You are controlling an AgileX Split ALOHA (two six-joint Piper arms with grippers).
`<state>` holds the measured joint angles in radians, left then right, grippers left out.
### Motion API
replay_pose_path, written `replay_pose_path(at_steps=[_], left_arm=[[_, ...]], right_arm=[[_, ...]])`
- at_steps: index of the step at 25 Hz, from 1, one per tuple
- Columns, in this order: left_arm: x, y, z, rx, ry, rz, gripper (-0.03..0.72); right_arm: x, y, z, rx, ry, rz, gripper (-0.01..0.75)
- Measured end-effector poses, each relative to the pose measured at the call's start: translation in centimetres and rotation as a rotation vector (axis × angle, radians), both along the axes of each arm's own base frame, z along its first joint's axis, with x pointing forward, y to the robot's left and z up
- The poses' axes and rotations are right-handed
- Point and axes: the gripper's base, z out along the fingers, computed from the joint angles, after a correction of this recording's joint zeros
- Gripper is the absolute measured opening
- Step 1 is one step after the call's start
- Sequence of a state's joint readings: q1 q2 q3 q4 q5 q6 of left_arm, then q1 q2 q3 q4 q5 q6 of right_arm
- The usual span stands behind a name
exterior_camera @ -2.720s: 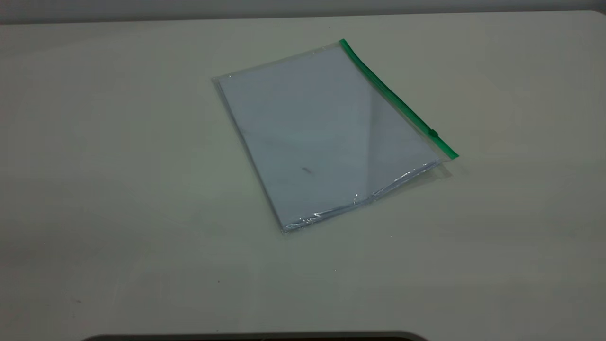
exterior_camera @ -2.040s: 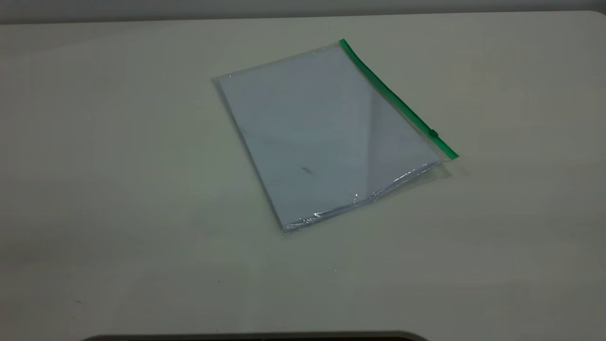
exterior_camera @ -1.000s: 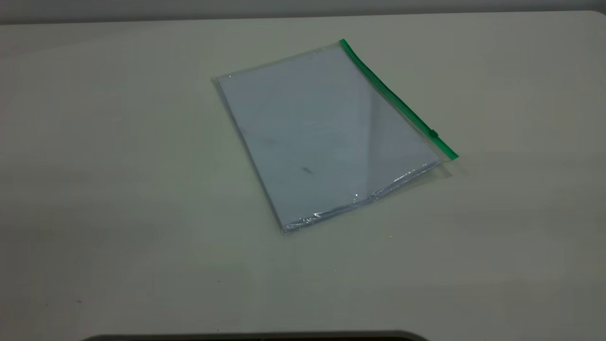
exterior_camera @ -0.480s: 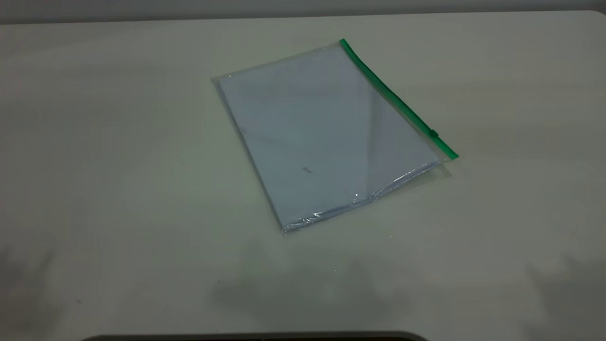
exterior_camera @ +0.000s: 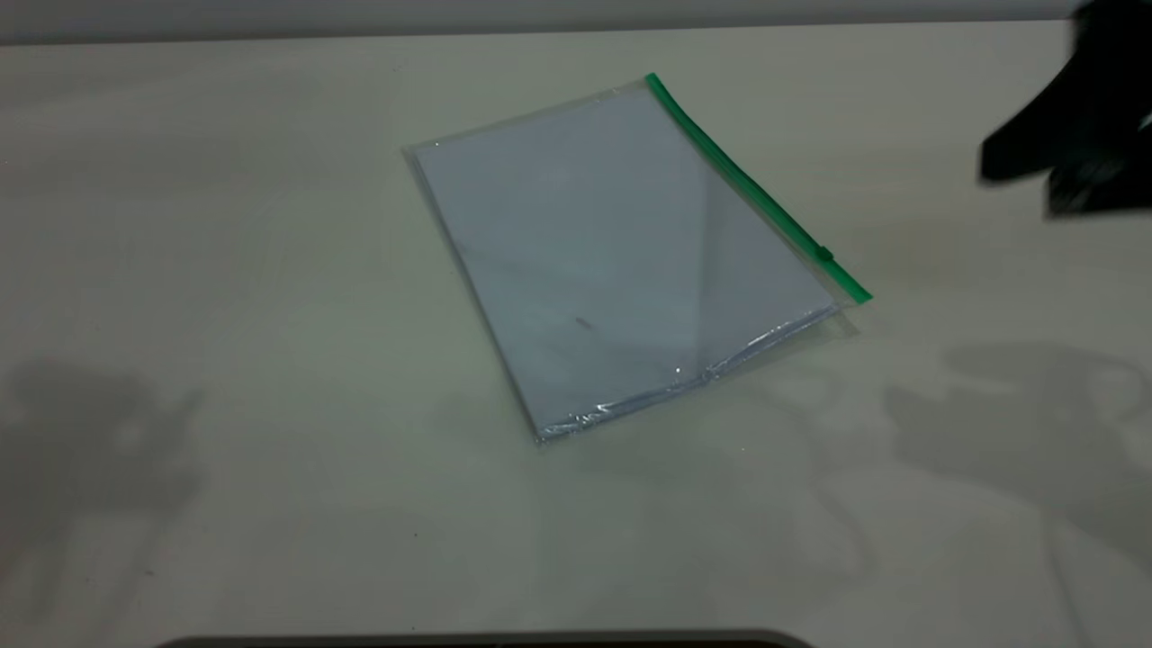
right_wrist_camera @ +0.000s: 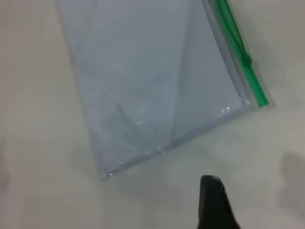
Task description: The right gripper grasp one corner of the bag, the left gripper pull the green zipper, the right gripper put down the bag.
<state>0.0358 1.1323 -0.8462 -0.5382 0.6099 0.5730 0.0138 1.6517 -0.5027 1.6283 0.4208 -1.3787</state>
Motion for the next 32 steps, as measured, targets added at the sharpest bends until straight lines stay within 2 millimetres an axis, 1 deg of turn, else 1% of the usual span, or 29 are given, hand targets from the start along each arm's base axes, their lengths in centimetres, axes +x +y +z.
replay_pose_path(at_steps=[4, 8, 11, 15, 18, 22, 28, 32], left_arm=[[0.3, -0.2, -0.1, -0.016, -0.01, -0.014, 0.537], [0.3, -0.2, 0.0, -0.011, -0.02, -0.016, 0.537], [0.3, -0.2, 0.0, -0.014, -0.02, -0.016, 0.537], [0.4, -0.2, 0.1, -0.028, -0.023, -0.011, 0.537], [0.4, -0.3, 0.1, -0.037, -0.024, -0.009, 0.537], [0.4, -0.4, 0.2, -0.058, -0.025, -0.004, 0.537], [0.4, -0.4, 0.2, -0.061, -0.025, -0.004, 0.537], [0.4, -0.4, 0.2, -0.065, -0.025, -0.003, 0.537]], right_arm=[[0.8, 0.6, -4.7, 0.057, 0.11, 0.046, 0.491], [2.0, 1.0, -8.7, 0.096, 0.204, 0.063, 0.491], [3.2, 1.3, -11.3, 0.128, 0.237, 0.083, 0.491], [5.0, 2.0, -13.9, 0.209, 0.231, 0.123, 0.489], [6.4, 2.1, -15.2, 0.228, 0.212, 0.131, 0.488], [7.6, 2.4, -16.0, 0.266, 0.189, 0.143, 0.485], [8.9, 2.5, -16.4, 0.27, 0.16, 0.148, 0.485], [9.8, 2.5, -16.2, 0.271, 0.129, 0.152, 0.478]])
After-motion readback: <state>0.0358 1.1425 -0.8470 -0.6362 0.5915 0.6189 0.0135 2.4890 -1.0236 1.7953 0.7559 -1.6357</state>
